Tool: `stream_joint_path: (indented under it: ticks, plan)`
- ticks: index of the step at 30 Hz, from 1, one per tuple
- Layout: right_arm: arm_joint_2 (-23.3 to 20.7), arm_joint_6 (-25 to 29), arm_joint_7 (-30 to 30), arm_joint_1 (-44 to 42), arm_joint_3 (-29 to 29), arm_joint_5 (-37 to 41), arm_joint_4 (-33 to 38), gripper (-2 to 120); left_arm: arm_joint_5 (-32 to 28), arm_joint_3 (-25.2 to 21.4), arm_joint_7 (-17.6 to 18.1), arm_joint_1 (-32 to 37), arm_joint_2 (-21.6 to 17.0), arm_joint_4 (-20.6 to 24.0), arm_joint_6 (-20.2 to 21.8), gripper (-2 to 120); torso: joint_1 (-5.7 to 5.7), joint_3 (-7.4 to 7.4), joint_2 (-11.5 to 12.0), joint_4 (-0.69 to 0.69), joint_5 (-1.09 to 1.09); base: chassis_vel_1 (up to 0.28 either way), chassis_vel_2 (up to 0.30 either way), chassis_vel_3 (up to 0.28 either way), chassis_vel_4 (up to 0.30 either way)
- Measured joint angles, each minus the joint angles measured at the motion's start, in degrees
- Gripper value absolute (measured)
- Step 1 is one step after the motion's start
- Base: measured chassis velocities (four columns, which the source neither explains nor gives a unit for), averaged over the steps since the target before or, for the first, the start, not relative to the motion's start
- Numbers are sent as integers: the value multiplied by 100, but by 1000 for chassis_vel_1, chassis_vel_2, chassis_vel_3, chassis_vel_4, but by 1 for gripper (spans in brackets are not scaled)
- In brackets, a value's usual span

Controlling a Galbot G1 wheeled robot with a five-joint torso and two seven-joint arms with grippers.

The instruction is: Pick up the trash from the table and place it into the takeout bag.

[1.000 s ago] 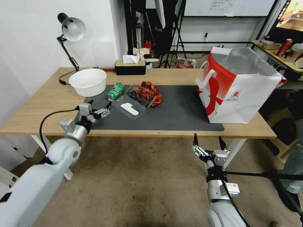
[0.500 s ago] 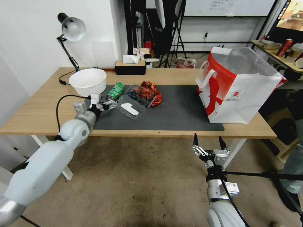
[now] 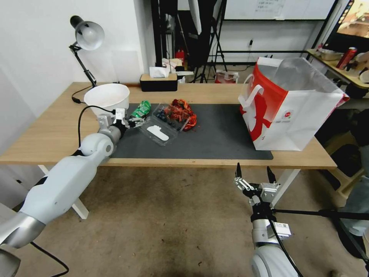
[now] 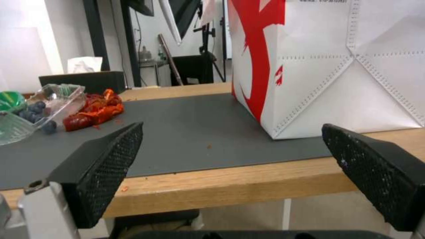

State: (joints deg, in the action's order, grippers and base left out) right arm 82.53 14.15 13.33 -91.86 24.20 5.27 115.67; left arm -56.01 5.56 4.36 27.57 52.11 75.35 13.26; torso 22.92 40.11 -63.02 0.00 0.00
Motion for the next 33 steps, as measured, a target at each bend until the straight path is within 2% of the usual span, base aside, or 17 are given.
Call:
stream_joint_path:
  ticks: [10,14,18,24,33]
  plan:
    - [-7,12,19,-23,31,1,-1,100,-120,151,0,-219,117,-308,91,92,0,0,-1,0,0,0,0,0,0]
    - [-13,20,26,-17,37,13,-8,100,-128,277,-5,-361,181,-483,124,78,0,0,-1,-1,0,0,0,0,0]
    - [-9,27,32,-18,42,15,-20,100,-120,302,-14,-395,192,-538,130,75,0,0,-1,-1,0,0,0,0,0]
    - [0,64,40,-23,59,22,-60,100,-53,337,-66,-400,184,-605,118,56,-1,0,-1,0,0,0,0,0,0]
    - [9,68,43,-14,60,23,-73,100,84,358,-190,-392,155,-649,-9,52,-1,0,-1,-1,0,0,0,0,0]
